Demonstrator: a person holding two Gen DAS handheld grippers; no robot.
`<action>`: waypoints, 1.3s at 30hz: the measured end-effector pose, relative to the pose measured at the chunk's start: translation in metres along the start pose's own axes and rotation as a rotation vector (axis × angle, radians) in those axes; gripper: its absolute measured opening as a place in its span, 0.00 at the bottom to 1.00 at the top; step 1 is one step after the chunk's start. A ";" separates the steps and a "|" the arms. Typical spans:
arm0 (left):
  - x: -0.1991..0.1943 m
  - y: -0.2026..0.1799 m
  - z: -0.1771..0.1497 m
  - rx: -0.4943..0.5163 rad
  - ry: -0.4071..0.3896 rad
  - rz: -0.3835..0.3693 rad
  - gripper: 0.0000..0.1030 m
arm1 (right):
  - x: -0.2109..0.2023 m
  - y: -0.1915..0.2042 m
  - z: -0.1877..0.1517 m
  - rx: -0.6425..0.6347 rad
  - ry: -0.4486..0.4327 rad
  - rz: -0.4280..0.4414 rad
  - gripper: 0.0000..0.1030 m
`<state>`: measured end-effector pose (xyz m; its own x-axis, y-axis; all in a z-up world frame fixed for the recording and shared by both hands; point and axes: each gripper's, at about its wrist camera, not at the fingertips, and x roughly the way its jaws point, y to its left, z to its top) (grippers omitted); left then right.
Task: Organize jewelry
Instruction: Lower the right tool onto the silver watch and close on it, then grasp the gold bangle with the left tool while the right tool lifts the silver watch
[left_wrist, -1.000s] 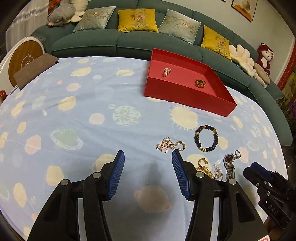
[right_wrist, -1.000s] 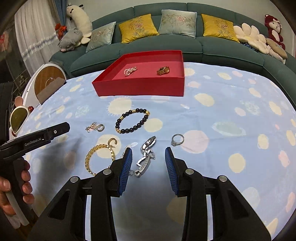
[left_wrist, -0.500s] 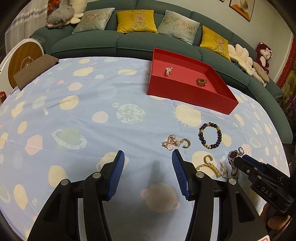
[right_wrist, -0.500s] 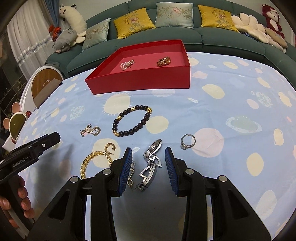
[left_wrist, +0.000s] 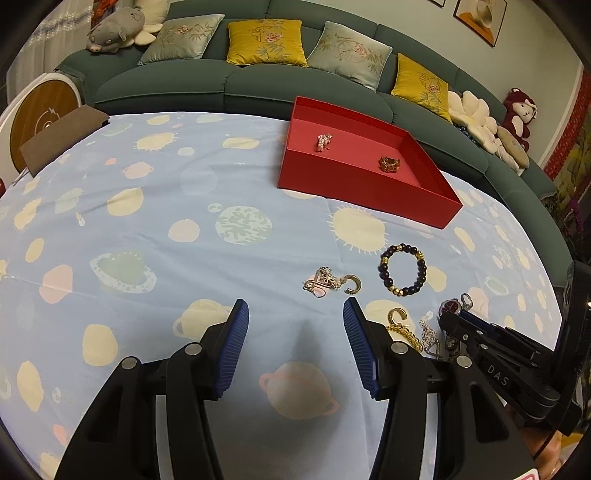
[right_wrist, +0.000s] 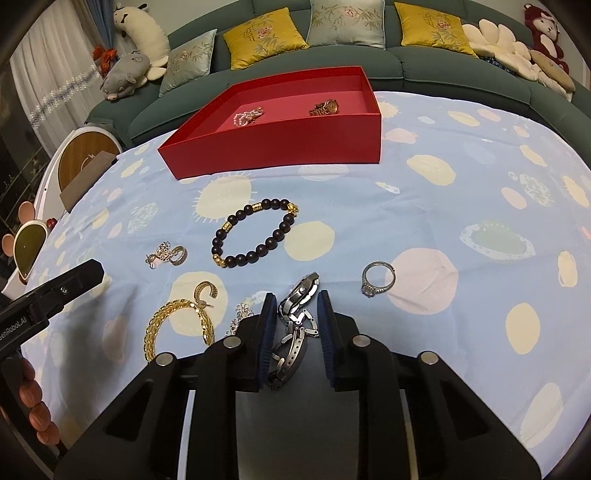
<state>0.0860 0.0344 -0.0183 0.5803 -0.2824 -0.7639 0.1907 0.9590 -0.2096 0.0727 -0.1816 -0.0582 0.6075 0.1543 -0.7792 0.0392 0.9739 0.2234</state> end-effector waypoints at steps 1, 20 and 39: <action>0.000 -0.001 0.000 0.003 0.001 -0.002 0.50 | 0.000 0.000 0.000 -0.004 0.002 0.002 0.16; 0.019 -0.053 -0.026 0.108 0.080 -0.074 0.50 | -0.035 -0.008 -0.002 0.014 -0.061 0.032 0.13; 0.034 -0.067 -0.035 0.178 0.103 -0.063 0.03 | -0.046 -0.020 -0.004 0.041 -0.083 0.026 0.13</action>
<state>0.0651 -0.0386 -0.0512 0.4810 -0.3285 -0.8129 0.3662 0.9177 -0.1542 0.0407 -0.2074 -0.0298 0.6727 0.1635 -0.7216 0.0542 0.9618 0.2684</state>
